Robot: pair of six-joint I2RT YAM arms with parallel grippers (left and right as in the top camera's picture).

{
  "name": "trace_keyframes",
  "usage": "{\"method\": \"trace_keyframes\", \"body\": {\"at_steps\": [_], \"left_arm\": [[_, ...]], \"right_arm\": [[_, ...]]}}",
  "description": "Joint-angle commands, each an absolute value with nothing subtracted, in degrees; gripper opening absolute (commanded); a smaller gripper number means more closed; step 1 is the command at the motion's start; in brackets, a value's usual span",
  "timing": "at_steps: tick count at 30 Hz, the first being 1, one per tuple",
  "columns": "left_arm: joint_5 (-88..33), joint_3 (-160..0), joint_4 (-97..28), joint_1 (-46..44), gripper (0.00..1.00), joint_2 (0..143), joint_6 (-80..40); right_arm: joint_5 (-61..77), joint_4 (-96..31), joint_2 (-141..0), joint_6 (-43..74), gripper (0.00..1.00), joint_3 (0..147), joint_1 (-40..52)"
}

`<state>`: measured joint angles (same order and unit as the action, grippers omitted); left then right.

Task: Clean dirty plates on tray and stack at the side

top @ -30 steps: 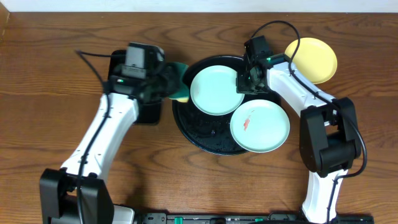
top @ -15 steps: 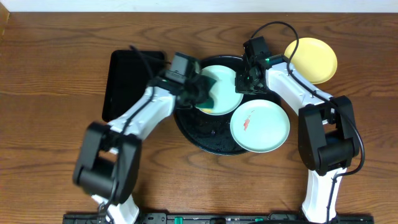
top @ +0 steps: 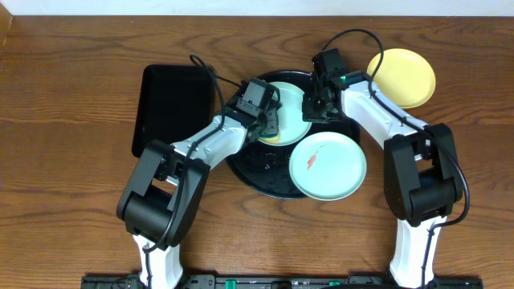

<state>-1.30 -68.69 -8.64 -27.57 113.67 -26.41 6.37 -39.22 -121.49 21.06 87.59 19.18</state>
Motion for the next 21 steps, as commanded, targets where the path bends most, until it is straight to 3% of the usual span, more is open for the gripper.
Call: {"method": "trace_keyframes", "body": {"at_steps": [1, 9, 21], "left_arm": [[17.85, -68.42, -9.47, -26.06, 0.08, 116.16, -21.89], [30.85, -69.52, -8.82, -26.06, 0.08, 116.05, -17.17], [33.04, -70.74, -5.32, -26.06, 0.08, 107.13, -16.62]], "right_arm": [[5.82, -39.57, -121.95, 21.74, 0.01, 87.96, 19.66], [5.85, -40.38, -121.95, 18.26, 0.01, 87.96, 19.66], [5.85, -40.60, -121.95, 18.17, 0.01, 87.96, 19.66]]}}
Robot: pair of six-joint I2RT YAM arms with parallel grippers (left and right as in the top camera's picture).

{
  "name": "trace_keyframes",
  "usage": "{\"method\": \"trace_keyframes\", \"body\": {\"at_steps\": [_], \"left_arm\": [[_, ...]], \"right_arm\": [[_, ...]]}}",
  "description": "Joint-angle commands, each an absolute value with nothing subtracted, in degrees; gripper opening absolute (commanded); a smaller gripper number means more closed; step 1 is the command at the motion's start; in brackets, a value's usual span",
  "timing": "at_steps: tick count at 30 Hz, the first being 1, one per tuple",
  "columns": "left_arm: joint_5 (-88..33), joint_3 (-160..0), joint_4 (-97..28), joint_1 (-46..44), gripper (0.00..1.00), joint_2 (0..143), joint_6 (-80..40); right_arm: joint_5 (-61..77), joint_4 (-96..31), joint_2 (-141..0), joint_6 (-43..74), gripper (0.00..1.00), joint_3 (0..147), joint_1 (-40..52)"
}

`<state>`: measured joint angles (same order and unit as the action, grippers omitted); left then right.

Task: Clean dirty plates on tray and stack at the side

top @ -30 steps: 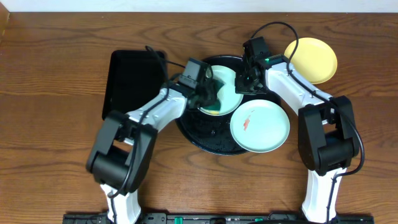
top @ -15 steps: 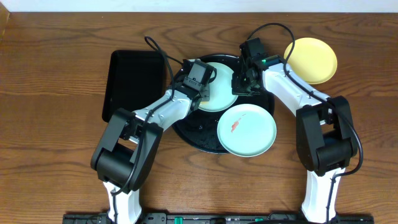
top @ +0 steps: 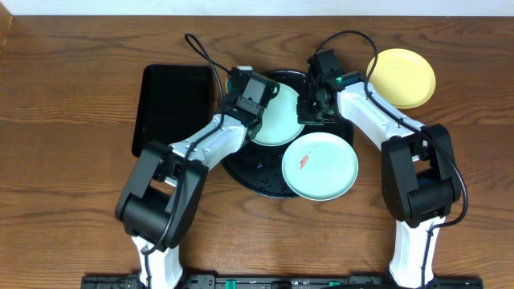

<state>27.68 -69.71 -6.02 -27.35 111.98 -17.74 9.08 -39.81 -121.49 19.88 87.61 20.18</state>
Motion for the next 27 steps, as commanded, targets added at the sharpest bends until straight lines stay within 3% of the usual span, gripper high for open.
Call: {"method": "trace_keyframes", "body": {"at_steps": [1, 5, 10, 13, 21, 27], "left_arm": [[33.01, -70.74, -5.15, -26.06, 0.08, 105.82, -16.88], [26.06, -70.74, -5.61, -26.06, 0.09, 101.84, -17.47], [0.75, -70.67, -7.25, -26.09, 0.09, 101.80, -20.49], [-8.40, -70.57, -7.20, -26.17, 0.09, 103.77, -23.00], [-8.32, -70.37, -6.92, -26.17, 0.09, 113.14, -24.53], [3.14, -70.37, -4.75, -25.96, 0.08, 117.47, -24.14]], "right_arm": [[5.82, -40.60, -121.95, 18.17, 0.01, 87.96, 19.66], [5.85, -40.60, -121.95, 18.17, 0.01, 87.96, 19.66], [5.85, -40.53, -121.95, 18.17, 0.01, 87.96, 19.66], [5.85, -40.56, -121.95, 18.17, 0.01, 87.96, 19.68], [5.85, -40.56, -121.95, 18.15, 0.01, 87.96, 19.77], [5.85, -40.58, -121.95, 18.15, 0.01, 87.96, 19.92]]}}
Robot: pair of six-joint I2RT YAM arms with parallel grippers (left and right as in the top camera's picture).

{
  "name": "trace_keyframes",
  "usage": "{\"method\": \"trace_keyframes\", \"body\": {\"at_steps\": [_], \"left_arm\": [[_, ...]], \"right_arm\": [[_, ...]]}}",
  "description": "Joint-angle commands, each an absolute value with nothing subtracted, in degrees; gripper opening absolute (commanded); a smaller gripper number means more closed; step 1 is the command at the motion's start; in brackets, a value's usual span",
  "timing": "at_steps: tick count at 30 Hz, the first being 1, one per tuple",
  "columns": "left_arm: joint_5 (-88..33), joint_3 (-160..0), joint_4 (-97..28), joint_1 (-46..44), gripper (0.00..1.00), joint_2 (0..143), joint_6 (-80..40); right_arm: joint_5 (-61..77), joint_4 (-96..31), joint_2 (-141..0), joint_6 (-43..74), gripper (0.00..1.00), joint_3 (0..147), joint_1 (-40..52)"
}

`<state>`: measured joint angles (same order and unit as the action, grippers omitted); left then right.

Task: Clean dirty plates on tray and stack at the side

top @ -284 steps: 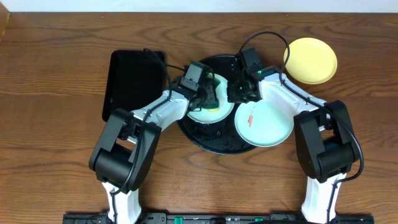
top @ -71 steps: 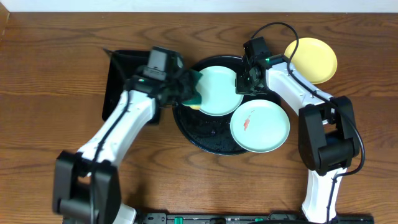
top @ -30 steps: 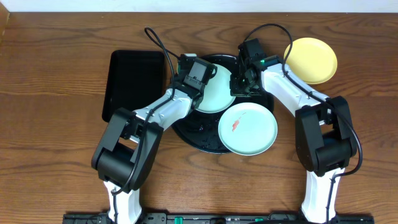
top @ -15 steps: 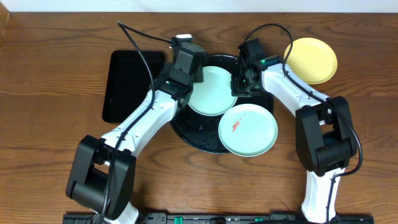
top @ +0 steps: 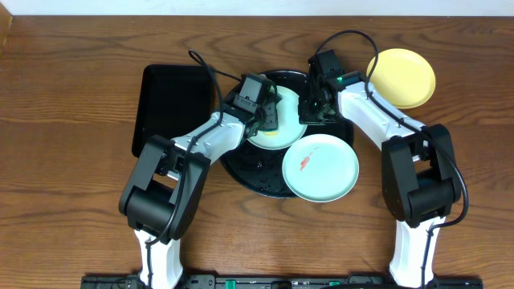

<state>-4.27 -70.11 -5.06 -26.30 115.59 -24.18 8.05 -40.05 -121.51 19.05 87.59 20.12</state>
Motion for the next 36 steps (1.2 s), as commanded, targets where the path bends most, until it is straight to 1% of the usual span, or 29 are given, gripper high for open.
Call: {"method": "trace_keyframes", "body": {"at_steps": [1, 5, 12, 18, 22, 27, 32, 36], "left_arm": [[5.15, -70.37, -4.62, -25.89, 0.08, 117.58, -23.97], [13.19, -70.37, -4.58, -25.39, 0.08, 117.43, -20.75], [32.36, -70.39, -2.55, -25.30, 0.08, 117.43, -16.45], [40.82, -70.43, 1.65, -25.30, 0.08, 115.92, -15.03], [41.10, -70.43, 1.19, -25.30, 0.08, 110.56, -16.51], [40.29, -70.43, -5.48, -24.60, 0.08, 100.03, -25.43], [29.56, -70.41, -14.98, -20.21, 0.08, 89.84, -27.35], [22.81, -70.41, -22.15, -13.76, 0.08, 85.89, -28.03]], "right_arm": [[5.85, -40.60, -121.95, 18.15, 0.01, 87.96, 19.92], [5.82, -40.86, -121.95, 18.13, 0.01, 87.96, 19.92], [5.82, -41.06, -121.95, 17.30, 0.01, 87.96, 19.92], [5.82, -41.43, -121.95, 17.06, 0.01, 87.96, 19.92], [6.26, -41.21, -121.56, 17.10, 0.01, 87.96, 19.92], [7.14, -40.14, -117.86, 16.56, 0.01, 88.01, 19.92], [6.68, -39.20, -110.61, 11.09, 0.01, 88.05, 20.16], [-2.15, -39.13, -103.83, 6.50, 0.01, 88.05, 21.87]]}}
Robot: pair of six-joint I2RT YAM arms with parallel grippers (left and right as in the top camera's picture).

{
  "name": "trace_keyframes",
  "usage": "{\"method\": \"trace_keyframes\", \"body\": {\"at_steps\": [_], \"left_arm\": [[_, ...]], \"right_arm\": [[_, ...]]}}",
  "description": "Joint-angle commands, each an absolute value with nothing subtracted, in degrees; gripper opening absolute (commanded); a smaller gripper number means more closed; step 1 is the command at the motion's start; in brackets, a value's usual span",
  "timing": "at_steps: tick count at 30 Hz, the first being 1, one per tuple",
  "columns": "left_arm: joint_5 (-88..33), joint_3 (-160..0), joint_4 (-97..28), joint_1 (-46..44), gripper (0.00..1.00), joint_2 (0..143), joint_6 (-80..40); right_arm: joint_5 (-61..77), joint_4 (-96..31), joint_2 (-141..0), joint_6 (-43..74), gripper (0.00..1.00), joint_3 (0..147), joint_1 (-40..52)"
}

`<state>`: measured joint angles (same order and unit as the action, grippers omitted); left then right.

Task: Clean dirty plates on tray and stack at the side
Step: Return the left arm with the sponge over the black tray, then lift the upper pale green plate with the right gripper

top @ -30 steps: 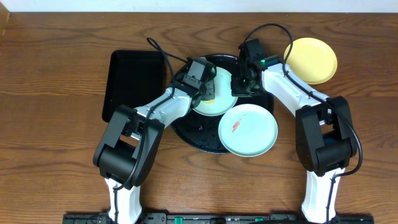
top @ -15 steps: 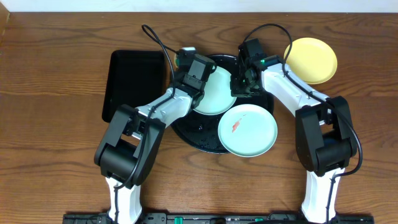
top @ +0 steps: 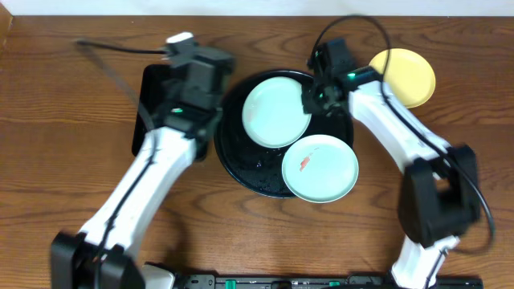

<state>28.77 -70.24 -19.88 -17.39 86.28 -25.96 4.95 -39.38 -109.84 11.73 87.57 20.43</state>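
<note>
A clean-looking pale green plate [top: 275,111] lies at the back of the round black tray [top: 250,178]. My right gripper [top: 312,101] is at the plate's right rim and looks shut on it. In front of it, a second pale green plate [top: 320,168] with a red smear overhangs the tray's front right edge. A yellow plate [top: 408,77] rests on the table at the far right. My left gripper [top: 195,74] hovers high over the right edge of a black rectangular tray [top: 157,112], well clear of the plates. Its fingers are hidden under the wrist.
Cables loop above both arms near the table's back edge. Bare wooden table [top: 64,185] surrounds the trays on the left, front and right.
My left gripper was on the back plate's left part with something yellowish under it. It now sits raised to the left, over the rectangular tray. My right gripper still holds the plate's right rim.
My left gripper was pressed on the back plate near a yellowish patch while the right gripper held the plate's right rim. It then stood at the plate's far left, then back near the middle. Now it is off the plate, which shows no stain.
</note>
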Motion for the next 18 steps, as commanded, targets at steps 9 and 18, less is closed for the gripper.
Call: {"method": "trace_keyframes", "body": {"at_steps": [9, 18], "left_arm": [[7.66, -68.79, -29.95, 1.32, 0.08, 86.96, -29.52], [4.91, -68.38, -32.16, 6.52, 0.08, 87.02, -29.45]], "right_arm": [[-29.80, -37.39, -96.53, -8.54, 0.01, 88.05, 31.55], [-34.02, -38.50, -96.64, 7.73, 0.32, 88.05, 32.25]]}}
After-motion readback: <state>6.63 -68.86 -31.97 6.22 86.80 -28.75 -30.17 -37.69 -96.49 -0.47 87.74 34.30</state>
